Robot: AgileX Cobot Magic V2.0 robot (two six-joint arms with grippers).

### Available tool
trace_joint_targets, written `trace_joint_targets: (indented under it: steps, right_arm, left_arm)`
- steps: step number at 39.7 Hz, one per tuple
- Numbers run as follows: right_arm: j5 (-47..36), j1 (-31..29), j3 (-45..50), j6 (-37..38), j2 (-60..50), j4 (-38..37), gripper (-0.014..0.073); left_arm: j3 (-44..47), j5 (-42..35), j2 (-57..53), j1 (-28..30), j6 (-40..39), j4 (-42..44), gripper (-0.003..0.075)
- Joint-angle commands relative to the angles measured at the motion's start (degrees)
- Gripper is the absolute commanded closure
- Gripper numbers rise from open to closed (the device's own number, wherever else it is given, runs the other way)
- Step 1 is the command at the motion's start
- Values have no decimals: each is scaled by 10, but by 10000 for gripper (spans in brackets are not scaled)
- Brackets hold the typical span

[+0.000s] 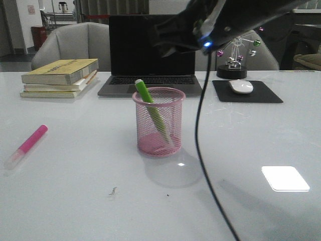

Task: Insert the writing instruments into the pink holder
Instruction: 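Lower the green highlighter into the holder and open the right gripper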

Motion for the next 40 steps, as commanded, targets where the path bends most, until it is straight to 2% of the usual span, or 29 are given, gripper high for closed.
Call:
trace_joint_targets:
  steps: [1, 10, 23, 31, 40]
  right_arm:
    - [49, -14, -13, -5, -84, -20, 230]
    - [141, -44, 6, -4, -212, -49, 230]
    - [293, -161, 75, 0, -393, -49, 230]
    - [394, -215, 110, 7, -460, -49, 230]
    - [425, -242, 176, 48, -518, -49, 230]
  left_arm:
    - [-23, -45, -3, 1, -1, -1, 265]
    - [-23, -45, -3, 1, -1, -1, 265]
    - [-23, -45, -3, 1, -1, 23, 265]
    - [-23, -45, -3, 1, -1, 23, 265]
    - [-23, -22, -3, 1, -1, 23, 265]
